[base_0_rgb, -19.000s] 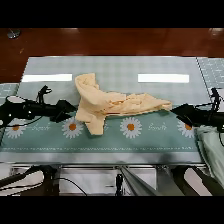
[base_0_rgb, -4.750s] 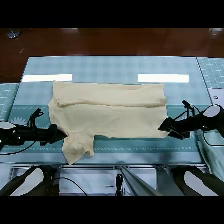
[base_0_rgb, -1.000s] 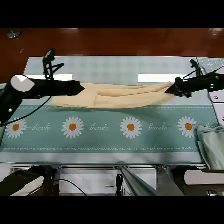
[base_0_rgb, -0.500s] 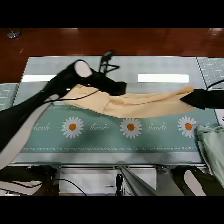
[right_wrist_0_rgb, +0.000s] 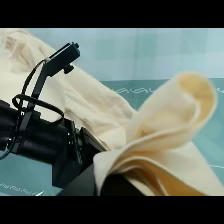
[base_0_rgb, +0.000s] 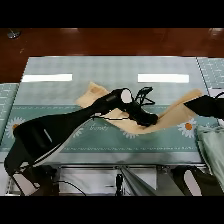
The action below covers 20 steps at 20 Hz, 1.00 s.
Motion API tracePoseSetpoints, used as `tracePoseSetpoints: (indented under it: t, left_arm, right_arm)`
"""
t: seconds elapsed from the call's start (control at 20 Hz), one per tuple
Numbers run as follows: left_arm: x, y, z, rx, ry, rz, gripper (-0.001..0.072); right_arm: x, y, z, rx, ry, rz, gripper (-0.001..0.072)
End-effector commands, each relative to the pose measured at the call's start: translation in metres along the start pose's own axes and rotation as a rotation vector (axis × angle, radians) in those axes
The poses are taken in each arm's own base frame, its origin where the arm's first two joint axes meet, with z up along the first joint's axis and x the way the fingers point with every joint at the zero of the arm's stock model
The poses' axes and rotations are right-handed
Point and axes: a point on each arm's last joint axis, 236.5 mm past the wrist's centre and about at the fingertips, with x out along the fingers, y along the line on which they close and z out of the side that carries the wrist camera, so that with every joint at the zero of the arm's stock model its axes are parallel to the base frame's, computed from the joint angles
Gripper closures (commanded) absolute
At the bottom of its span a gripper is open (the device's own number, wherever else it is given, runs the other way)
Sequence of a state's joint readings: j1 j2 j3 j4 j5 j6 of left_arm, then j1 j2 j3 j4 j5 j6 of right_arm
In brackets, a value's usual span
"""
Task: Fold the shirts.
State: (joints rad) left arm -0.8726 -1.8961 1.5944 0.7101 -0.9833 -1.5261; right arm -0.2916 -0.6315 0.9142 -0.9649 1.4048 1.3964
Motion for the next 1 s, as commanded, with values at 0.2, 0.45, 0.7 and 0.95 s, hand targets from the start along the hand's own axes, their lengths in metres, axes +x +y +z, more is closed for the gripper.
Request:
tracePoseSetpoints:
  t: [0.2,0.45,0.7,0.95]
  left_arm:
    - [-0.159,0.035,0.083,0.01,-0.259,0.008,0.0681]
    - [-0.361,0.138,0.076,-0.167,-0.487,0.209,0.0681]
    - [-0.506,0.137,0.007,-0.168,-0.757,0.459,0.068]
    - [-0.503,0.09,-0.059,-0.032,-0.811,0.535,0.068]
  right_arm:
    - [0.006,0.026,0.007,-0.003,0.008,0.121,0.0693]
    - [0.06,0.093,0.018,-0.127,0.123,0.252,0.0693]
    - [0.171,0.171,0.028,-0.232,0.269,0.301,0.0693]
    - [0.281,0.229,0.034,-0.213,0.318,0.391,0.0693]
